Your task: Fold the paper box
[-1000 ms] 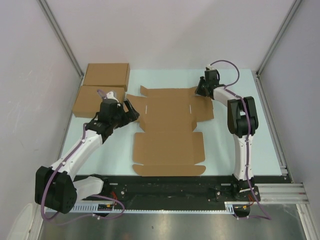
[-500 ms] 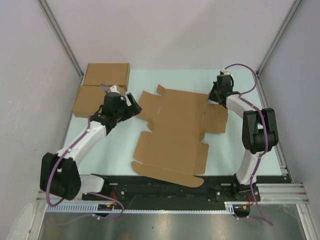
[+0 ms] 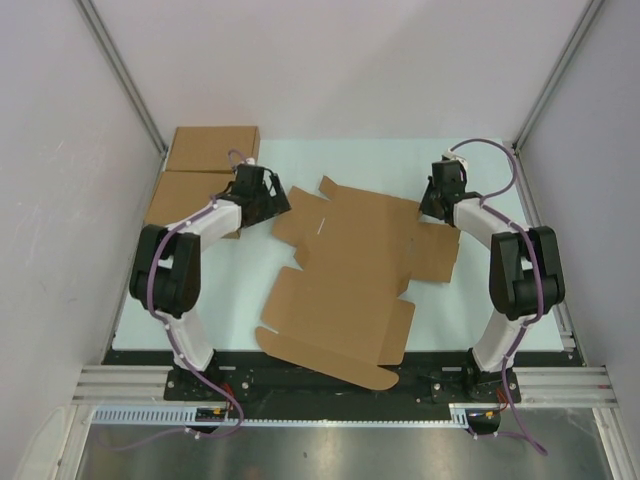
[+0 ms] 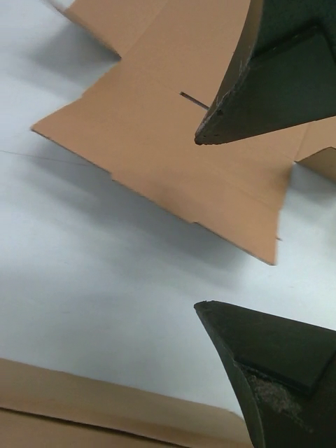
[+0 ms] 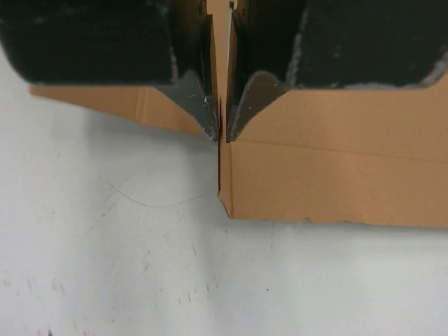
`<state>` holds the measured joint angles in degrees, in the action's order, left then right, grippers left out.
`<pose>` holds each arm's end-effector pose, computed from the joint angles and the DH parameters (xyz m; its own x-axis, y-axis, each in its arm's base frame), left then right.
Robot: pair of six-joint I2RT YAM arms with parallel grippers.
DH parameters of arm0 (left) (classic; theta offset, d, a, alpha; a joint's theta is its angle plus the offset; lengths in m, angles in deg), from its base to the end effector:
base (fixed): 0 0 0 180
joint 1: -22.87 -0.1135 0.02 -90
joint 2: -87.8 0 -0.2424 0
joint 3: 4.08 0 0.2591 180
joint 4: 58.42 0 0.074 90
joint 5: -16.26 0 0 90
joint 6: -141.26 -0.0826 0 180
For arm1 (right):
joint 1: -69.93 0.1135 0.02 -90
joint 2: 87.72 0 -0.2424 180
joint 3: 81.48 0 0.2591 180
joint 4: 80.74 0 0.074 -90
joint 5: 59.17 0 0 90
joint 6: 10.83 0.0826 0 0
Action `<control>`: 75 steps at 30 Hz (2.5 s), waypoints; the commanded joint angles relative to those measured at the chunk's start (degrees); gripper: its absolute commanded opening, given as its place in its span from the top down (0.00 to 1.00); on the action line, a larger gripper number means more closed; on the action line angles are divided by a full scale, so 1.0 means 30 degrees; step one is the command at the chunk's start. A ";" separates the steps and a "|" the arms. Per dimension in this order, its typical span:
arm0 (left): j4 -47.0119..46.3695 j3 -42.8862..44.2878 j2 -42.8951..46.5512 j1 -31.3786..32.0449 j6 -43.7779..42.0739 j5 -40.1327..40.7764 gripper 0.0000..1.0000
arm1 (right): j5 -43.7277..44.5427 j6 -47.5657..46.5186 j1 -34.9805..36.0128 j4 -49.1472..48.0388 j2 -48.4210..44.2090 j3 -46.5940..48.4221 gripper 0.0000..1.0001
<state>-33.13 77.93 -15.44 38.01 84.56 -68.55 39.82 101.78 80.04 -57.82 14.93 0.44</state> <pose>0.4118 -0.1037 0.1422 -0.6952 -0.3783 -0.6112 -0.2174 0.9211 -0.3229 0.4236 0.0624 0.1509 -0.6512 0.2696 -0.7094 0.2040 0.9625 0.1786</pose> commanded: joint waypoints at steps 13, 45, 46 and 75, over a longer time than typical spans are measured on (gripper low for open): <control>-0.1270 0.3729 -0.3875 -0.1293 -0.3892 -0.7323 0.05 | -0.0856 0.1016 -0.0528 -0.0394 -0.3219 0.0095 0.39; -0.3441 0.2206 -0.2123 -0.0126 -0.6758 -1.3277 0.90 | -0.5664 -0.0389 -0.0029 -0.0633 -0.0146 0.4489 0.34; -0.3353 0.2060 -0.1974 -0.0065 -0.6938 -1.2838 0.91 | -0.5693 -0.0360 -0.0001 -0.0631 -0.0058 0.4519 0.34; -1.8813 -0.8514 0.3301 0.1048 -0.9314 -0.6628 0.97 | -1.7879 -0.4781 -0.1348 -0.3268 0.3927 0.8092 0.12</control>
<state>-70.83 57.86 -9.45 41.00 57.26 -89.40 -5.88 92.25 75.75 -68.20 26.06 20.20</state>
